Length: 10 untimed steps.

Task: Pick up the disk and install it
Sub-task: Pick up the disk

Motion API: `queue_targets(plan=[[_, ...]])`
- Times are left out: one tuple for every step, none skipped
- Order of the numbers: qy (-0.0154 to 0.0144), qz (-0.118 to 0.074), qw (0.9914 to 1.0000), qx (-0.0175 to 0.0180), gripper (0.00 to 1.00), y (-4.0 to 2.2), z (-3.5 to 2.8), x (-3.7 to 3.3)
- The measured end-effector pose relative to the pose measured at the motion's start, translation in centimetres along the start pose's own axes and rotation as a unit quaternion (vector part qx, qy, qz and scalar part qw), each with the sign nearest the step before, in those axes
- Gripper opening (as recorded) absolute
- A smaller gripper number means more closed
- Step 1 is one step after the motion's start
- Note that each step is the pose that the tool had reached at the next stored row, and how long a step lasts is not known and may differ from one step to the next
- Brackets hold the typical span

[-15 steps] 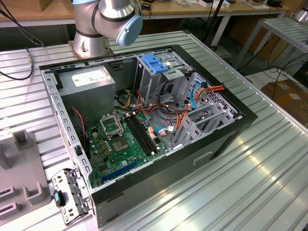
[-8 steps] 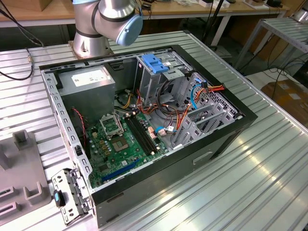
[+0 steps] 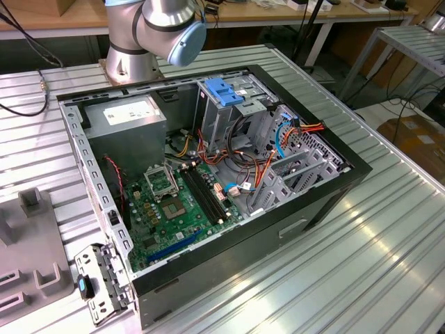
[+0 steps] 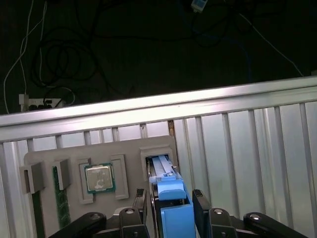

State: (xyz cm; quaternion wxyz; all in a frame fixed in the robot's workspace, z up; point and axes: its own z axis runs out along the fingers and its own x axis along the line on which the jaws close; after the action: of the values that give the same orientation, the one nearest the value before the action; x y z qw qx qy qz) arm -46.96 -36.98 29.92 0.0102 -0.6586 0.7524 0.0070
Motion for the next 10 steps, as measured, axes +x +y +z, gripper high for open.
queue_targets(plan=[[0.0008, 0.0, 1.0, 0.0005, 0.5, 0.0, 0.03, 0.0], [0.0017, -0.001, 1.0, 0.0011, 0.5, 0.0, 0.05, 0.0], [0.0024, -0.001, 1.0, 0.0014, 0.5, 0.0, 0.05, 0.0], [0.0031, -0.001, 0.99999, 0.0019, 0.5, 0.0, 0.07, 0.0], [0.0038, -0.001, 0.99999, 0.0024, 0.5, 0.0, 0.08, 0.0], [0.0046, -0.001, 0.99999, 0.0027, 0.5, 0.0, 0.09, 0.0], [0.0051, -0.001, 0.99998, 0.0028, 0.5, 0.0, 0.09, 0.01], [0.0061, -0.001, 0.99998, 0.0029, 0.5, 0.0, 0.1, 0.0], [0.0066, -0.002, 0.99997, 0.0029, 0.48, 0.0, 0.09, 0.0], [0.0069, -0.002, 0.99997, 0.0029, 0.41, 0.0, 0.09, 0.0]])
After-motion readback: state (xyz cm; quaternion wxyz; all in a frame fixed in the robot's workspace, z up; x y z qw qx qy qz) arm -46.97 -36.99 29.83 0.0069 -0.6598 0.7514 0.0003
